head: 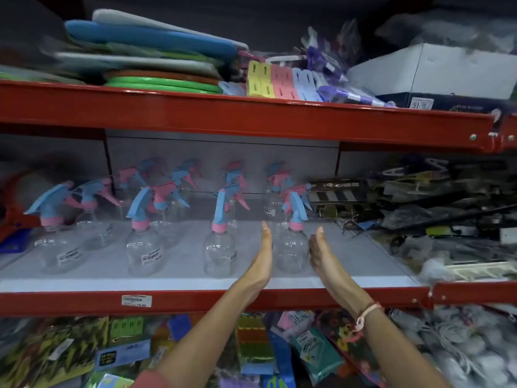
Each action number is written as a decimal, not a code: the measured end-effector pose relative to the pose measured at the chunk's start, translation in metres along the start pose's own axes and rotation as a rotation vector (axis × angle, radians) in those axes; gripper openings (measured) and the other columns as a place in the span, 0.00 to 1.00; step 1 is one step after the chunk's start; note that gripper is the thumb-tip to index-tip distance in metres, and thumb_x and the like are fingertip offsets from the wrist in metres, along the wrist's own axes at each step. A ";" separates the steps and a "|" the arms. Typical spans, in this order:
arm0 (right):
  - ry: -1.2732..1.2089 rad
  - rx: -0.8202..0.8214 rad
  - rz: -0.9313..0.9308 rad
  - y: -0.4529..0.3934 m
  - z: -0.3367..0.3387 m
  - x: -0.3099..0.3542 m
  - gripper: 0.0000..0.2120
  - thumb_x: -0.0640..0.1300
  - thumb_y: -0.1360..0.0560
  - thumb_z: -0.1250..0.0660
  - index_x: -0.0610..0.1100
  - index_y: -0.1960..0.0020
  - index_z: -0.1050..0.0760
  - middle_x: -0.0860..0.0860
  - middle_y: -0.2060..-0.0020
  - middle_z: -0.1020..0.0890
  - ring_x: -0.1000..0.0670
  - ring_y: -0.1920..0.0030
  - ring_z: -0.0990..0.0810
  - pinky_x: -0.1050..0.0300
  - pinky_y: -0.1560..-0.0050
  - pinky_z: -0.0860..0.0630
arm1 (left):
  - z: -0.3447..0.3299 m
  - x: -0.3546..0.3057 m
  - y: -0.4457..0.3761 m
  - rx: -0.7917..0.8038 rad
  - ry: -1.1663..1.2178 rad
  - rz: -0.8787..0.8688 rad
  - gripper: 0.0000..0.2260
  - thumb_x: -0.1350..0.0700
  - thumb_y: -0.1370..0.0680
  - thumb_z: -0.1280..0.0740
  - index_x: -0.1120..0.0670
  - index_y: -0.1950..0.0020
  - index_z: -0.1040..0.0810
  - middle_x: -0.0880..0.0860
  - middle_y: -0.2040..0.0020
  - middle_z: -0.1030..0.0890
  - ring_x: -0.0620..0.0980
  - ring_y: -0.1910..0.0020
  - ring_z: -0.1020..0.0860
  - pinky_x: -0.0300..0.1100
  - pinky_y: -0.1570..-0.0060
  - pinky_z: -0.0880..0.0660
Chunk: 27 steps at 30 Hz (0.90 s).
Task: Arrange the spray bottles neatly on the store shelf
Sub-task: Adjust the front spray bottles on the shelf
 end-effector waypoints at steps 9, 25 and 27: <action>-0.020 0.041 -0.057 0.025 0.014 0.008 0.35 0.62 0.22 0.59 0.39 0.25 0.44 0.50 0.27 0.37 0.50 0.25 0.39 0.59 0.28 0.45 | -0.012 -0.003 0.021 0.146 -0.130 0.041 0.37 0.32 0.28 0.66 0.51 0.24 0.54 0.53 0.22 0.49 0.48 0.24 0.47 0.47 0.26 0.55; 0.140 -0.148 0.020 0.058 0.027 -0.007 0.48 0.80 0.36 0.55 0.52 0.25 0.40 0.52 0.25 0.36 0.50 0.26 0.36 0.45 0.25 0.43 | -0.008 0.002 0.051 0.059 -0.264 0.017 0.47 0.22 0.37 0.63 0.49 0.27 0.40 0.51 0.25 0.38 0.49 0.26 0.38 0.54 0.25 0.48; 0.137 -0.336 0.191 0.068 0.024 0.001 0.41 0.76 0.32 0.52 0.51 0.31 0.30 0.52 0.32 0.26 0.51 0.32 0.28 0.49 0.31 0.34 | 0.002 0.000 0.056 -0.035 -0.245 -0.072 0.43 0.25 0.34 0.60 0.49 0.31 0.31 0.51 0.29 0.29 0.49 0.31 0.31 0.54 0.27 0.41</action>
Point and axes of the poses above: each hand's wrist, its own y-axis away from the middle knuckle, its own z-axis out of the back of the hand, x = y × z, the point moved 3 cm from there along -y, towards the middle knuckle
